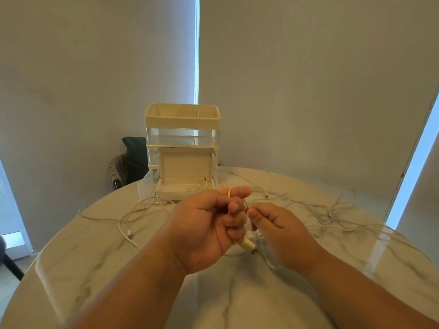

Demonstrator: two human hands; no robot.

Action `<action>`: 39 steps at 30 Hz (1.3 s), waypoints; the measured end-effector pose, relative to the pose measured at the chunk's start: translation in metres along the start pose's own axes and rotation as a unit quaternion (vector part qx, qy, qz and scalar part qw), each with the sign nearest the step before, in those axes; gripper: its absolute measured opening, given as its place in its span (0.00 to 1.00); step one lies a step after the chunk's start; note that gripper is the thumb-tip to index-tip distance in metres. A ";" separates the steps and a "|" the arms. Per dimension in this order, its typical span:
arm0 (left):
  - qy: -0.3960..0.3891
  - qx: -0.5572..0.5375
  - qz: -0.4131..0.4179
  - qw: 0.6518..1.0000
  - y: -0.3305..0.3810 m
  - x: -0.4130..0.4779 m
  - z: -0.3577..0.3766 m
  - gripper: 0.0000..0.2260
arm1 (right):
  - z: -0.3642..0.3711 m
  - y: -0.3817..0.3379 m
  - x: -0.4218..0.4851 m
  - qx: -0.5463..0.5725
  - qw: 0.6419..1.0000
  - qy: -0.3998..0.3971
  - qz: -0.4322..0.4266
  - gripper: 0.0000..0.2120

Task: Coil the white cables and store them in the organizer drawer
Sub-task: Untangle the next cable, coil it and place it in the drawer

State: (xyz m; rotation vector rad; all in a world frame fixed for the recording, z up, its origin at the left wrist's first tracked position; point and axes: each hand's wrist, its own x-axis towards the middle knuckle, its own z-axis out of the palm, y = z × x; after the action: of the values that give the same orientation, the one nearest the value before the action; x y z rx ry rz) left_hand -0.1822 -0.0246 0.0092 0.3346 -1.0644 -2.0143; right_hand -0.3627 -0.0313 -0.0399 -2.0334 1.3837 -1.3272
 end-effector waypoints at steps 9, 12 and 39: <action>0.048 -0.045 0.067 0.996 0.005 0.004 -0.003 0.17 | 0.011 -0.019 -0.008 0.051 0.994 -0.098 0.019 0.21; 0.080 -0.071 0.077 0.991 0.004 0.006 -0.003 0.15 | 0.010 -0.026 -0.013 0.088 0.984 -0.156 -0.006 0.14; 0.079 0.033 0.072 0.994 0.004 0.003 -0.009 0.18 | 0.006 -0.011 -0.005 -0.001 0.998 -0.054 -0.024 0.05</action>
State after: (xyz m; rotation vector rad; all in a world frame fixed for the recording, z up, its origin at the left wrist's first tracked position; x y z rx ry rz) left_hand -0.1770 -0.0332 0.0073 0.4318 -1.0288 -1.7969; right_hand -0.3525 -0.0230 -0.0379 -2.1195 1.2965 -1.2164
